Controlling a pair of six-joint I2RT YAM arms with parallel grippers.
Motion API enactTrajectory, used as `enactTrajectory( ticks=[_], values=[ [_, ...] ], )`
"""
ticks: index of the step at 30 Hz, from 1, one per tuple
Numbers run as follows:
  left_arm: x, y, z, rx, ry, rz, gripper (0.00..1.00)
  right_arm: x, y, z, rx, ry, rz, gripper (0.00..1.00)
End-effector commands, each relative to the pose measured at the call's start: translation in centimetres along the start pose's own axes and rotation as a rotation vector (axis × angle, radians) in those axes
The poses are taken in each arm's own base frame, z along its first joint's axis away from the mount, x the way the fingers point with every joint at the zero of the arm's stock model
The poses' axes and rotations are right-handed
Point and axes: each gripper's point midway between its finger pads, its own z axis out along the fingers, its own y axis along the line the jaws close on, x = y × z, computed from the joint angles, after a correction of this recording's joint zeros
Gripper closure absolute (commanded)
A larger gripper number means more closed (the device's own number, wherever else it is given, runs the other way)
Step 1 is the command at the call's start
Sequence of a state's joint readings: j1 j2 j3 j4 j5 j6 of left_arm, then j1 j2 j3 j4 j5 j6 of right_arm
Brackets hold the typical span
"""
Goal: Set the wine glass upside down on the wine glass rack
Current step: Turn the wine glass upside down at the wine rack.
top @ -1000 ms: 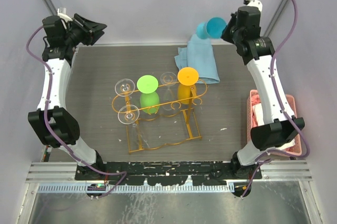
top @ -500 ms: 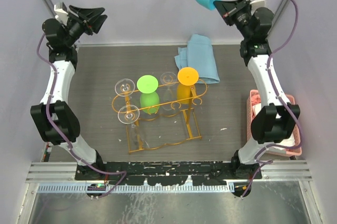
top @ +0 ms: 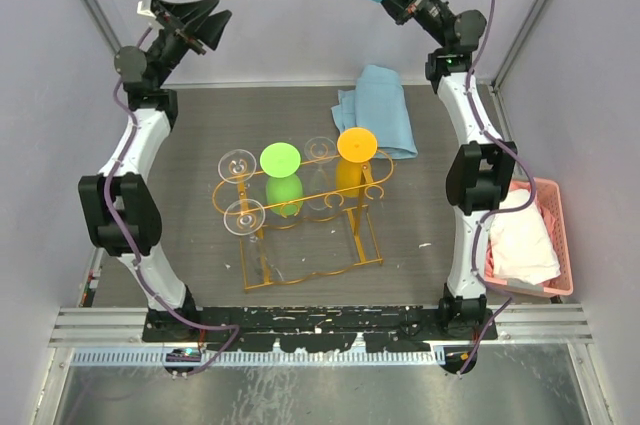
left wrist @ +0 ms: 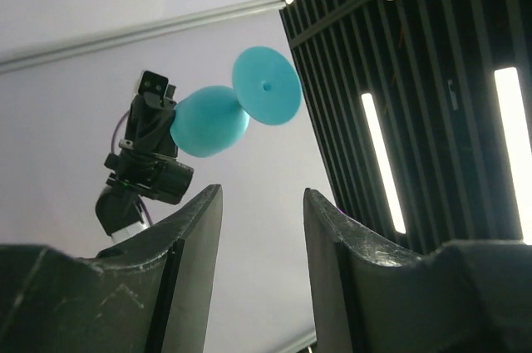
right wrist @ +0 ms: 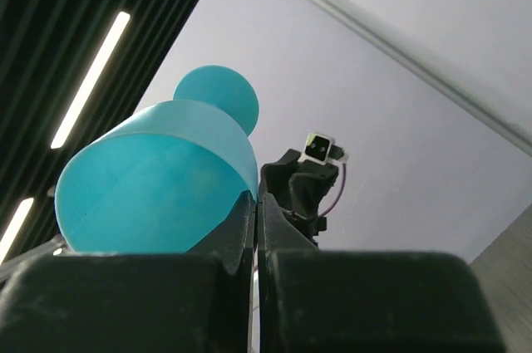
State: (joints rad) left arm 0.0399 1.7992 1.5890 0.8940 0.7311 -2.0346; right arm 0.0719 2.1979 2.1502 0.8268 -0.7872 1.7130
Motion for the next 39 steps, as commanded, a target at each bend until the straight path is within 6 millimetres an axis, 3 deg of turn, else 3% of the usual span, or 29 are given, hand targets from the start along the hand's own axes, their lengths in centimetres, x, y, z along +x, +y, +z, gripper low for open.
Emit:
enactTrajectory(
  ticks=[1, 8, 17, 39],
  values=[
    [3.2, -5.2, 0.9, 0.18, 0.075, 0.0, 0.55, 2.6, 9.2, 0.1, -0.216, 0.133, -0.127, 0.99],
    [4.2, -6.4, 1.8, 0.297, 0.087, -0.073, 0.54, 4.0, 8.5, -0.3, -0.223, 0.166, -0.116, 0.99],
    [7.4, -6.6, 3.1, 0.384, 0.164, -0.173, 0.54, 7.0, 8.2, 0.5, -0.24, 0.234, -0.104, 0.99],
    [9.4, -9.3, 1.2, 0.438, 0.194, -0.203, 0.55, 10.2, 8.8, 2.4, -0.284, 0.266, -0.07, 0.99]
  ],
)
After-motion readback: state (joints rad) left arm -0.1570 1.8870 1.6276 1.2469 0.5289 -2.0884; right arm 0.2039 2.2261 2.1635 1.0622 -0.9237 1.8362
